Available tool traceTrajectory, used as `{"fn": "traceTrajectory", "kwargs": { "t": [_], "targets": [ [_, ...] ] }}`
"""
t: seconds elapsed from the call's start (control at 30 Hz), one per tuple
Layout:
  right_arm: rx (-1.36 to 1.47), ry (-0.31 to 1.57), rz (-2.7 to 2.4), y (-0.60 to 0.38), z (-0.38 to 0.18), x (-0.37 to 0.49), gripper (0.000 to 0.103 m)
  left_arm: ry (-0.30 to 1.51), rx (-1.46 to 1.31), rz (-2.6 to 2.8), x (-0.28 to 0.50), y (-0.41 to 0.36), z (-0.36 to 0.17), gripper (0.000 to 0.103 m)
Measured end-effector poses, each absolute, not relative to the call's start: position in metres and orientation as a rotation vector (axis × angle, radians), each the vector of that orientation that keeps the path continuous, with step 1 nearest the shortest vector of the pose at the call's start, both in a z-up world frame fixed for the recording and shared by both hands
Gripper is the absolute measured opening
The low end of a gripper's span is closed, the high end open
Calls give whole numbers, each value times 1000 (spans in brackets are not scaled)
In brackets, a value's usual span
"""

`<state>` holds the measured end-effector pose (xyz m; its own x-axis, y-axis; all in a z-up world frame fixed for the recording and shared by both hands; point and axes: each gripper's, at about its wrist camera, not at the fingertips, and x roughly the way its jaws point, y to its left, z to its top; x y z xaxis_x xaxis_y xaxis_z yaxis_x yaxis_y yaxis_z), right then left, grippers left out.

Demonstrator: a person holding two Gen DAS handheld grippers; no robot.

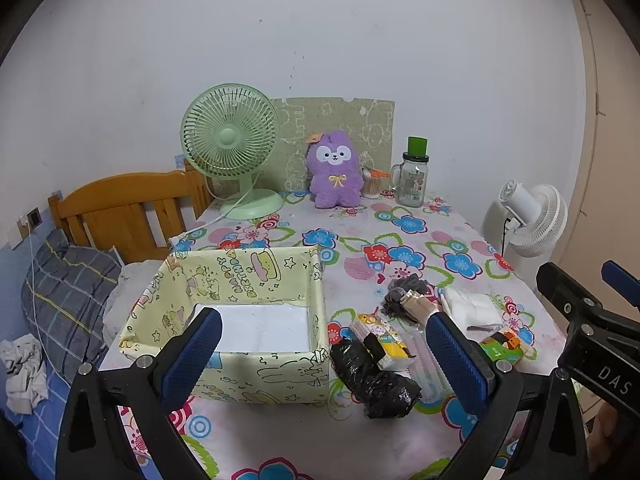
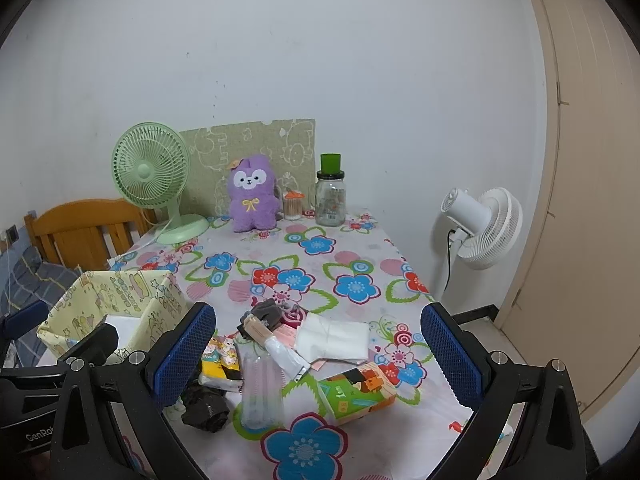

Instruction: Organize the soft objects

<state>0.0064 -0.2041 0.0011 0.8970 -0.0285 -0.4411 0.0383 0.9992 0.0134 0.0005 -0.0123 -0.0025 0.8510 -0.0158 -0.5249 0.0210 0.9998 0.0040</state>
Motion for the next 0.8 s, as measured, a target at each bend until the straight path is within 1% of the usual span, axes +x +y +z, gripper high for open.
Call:
{"fn": "traceTrajectory", "kwargs": {
  "t": [0.8],
  "targets": [
    [28,454,-21,-203,0,6,103,554,21,-19,0,-16,-3,103]
  ]
}}
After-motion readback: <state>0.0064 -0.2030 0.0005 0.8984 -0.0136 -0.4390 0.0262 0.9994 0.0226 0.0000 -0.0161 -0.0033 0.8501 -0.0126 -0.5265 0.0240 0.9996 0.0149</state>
